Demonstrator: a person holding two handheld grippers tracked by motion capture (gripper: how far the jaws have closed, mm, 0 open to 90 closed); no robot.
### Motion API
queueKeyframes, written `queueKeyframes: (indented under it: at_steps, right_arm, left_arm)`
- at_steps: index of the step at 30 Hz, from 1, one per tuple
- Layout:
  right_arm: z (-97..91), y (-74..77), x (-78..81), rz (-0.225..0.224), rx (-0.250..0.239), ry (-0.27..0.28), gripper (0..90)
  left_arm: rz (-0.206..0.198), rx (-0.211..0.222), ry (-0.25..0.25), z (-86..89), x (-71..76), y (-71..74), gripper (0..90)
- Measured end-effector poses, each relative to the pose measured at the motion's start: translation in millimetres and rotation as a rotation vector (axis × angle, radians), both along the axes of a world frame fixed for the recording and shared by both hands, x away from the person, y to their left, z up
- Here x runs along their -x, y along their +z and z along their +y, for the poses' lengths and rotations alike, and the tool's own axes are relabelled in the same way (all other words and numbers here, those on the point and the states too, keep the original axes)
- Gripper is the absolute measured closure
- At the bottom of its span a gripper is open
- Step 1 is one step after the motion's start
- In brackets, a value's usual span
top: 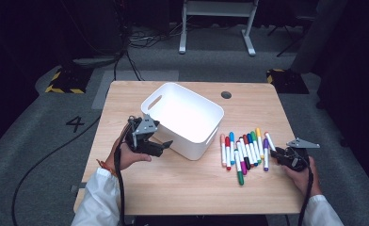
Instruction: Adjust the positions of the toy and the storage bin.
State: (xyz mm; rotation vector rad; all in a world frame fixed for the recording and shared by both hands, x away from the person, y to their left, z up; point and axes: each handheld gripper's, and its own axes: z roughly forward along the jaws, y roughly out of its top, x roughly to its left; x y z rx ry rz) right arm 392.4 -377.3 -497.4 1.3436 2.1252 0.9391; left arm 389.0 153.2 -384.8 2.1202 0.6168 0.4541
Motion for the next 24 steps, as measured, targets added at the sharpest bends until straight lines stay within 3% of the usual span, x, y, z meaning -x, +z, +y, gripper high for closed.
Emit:
queueKeyframes:
  at_steps: [4, 10, 11, 15, 17, 19, 20, 22, 24]
  right_arm:
    - [-1.2, -0.3, 0.8, -0.004, 0.001, 0.009, 67.3]
    - [-1.9, -0.9, 1.8, -0.007, -0.008, 0.012, 67.3]
    - [-2.6, -1.3, 2.1, -0.01, -0.008, 0.018, 67.4]
    - [-3.1, -1.1, 2.5, -0.006, -0.015, 0.018, 67.5]
    - [-3.6, -1.4, 2.5, -0.01, -0.014, 0.021, 67.4]
    - [-3.6, -1.5, 2.6, -0.01, -0.018, 0.022, 67.4]
    - [-3.7, -1.5, 2.7, -0.01, -0.019, 0.022, 67.4]
    - [-4.1, -1.6, 2.6, -0.01, -0.018, 0.024, 67.3]
    - [-4.1, -1.7, 2.6, -0.01, -0.021, 0.025, 67.1]
  left_arm:
    - [-0.003, 0.007, -0.028, -7.4, -6.5, 7.0, 17.3]
    - [-0.003, -0.048, -0.08, -20.8, -15.0, 13.4, 16.6]
    - [0.011, -0.034, -0.088, -23.8, -15.7, 12.3, 17.2]
    - [0.05, -0.084, -0.117, -30.8, -23.2, 6.6, 19.4]
    - [0.075, -0.143, -0.157, -35.3, -28.8, 2.5, 21.9]
    - [0.07, -0.138, -0.156, -37.0, -29.5, 1.3, 20.9]
    - [0.086, -0.103, -0.158, -39.2, -30.1, 0.1, 21.8]
    - [0.085, -0.103, -0.164, -39.5, -30.3, 0.1, 23.7]
    - [0.096, -0.134, -0.198, -40.3, -31.7, 0.5, 27.4]
